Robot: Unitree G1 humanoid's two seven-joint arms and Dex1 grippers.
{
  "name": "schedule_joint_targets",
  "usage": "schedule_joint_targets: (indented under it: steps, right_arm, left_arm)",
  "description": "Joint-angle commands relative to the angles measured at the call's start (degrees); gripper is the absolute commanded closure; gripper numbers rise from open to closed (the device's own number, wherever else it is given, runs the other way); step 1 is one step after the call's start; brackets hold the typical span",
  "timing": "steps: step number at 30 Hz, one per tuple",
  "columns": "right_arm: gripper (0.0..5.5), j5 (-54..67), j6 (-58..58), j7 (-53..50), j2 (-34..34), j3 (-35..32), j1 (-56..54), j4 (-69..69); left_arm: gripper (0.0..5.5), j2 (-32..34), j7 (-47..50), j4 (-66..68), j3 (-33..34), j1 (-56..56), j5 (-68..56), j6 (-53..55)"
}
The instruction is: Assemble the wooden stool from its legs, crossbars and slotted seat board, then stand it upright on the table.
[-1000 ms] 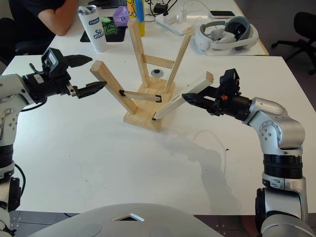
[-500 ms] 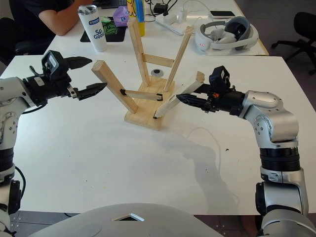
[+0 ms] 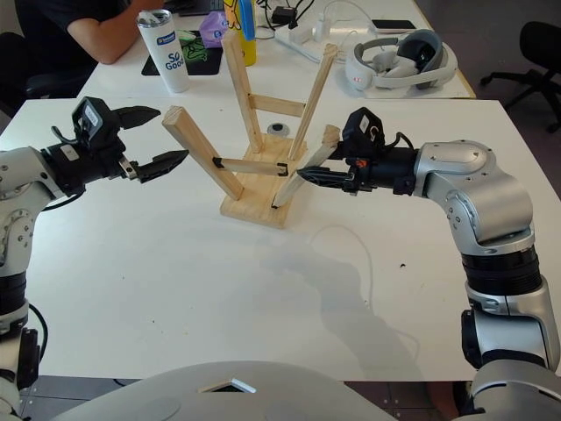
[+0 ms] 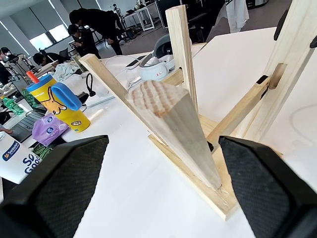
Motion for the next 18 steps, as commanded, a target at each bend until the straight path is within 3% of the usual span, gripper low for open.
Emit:
schedule_joint_targets:
  steps: [1, 18]
  right_arm:
    - [3.39, -2.88, 4.26, -0.97, -0.64, 3.88, 1.38, 3.48]
    - [3.42, -3.32, 8.32, 4.44, 0.95, 8.94, -13.56, 8.57]
  left_arm:
    - [1.36, -0.29, 0.82, -0.98, 0.61, 1.16, -0.24, 0.52]
    - [1.36, -2.83, 3.89, -1.49, 0.91, 4.05, 0.28, -0.36]
